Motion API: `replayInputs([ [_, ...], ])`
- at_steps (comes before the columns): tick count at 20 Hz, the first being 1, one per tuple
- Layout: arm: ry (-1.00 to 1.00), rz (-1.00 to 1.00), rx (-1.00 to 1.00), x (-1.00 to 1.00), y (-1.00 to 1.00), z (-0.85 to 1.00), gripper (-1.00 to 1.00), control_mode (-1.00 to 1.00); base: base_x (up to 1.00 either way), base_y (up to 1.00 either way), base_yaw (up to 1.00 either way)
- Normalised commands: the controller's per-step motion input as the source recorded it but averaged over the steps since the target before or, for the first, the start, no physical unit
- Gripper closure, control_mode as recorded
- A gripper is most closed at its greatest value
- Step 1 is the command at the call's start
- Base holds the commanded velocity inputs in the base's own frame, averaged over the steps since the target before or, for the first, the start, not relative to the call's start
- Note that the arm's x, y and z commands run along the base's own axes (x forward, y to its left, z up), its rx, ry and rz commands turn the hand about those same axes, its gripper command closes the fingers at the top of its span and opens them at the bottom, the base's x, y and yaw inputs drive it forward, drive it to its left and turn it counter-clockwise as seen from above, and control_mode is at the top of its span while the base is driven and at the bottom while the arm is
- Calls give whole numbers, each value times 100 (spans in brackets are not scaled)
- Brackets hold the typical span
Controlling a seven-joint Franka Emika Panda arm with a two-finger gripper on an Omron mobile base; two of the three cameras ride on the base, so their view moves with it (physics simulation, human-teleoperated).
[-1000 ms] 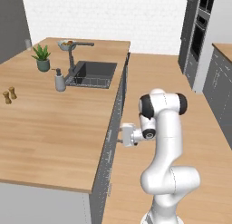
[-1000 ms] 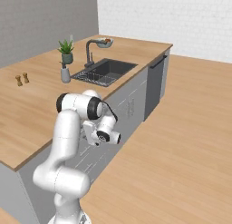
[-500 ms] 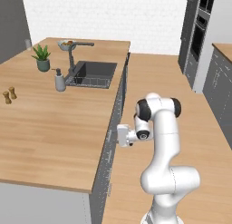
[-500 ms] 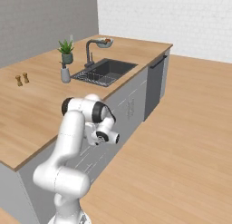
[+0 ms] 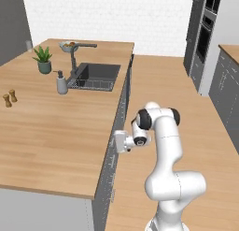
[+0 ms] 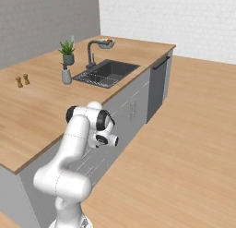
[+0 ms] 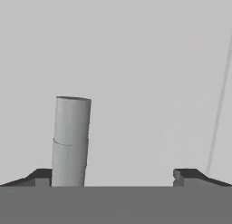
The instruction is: Take a straw from the drawer in front and place it inside the glass cup on the dining counter.
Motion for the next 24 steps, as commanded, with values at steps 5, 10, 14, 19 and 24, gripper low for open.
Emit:
replayInputs([
  [5,0,0,-1,29,37,-14,100,-100,0,0,0],
  [10,-4,0,-2,-5,7,0,100,-100,0,0,0],
  [14,-7,0,0,-30,-40,0,100,-100,0,0,0],
  [19,-2,-2,0,-33,-93,0,100,-100,0,0,0],
  [24,0,-5,0,-31,-100,0,100,-100,0,0,0],
])
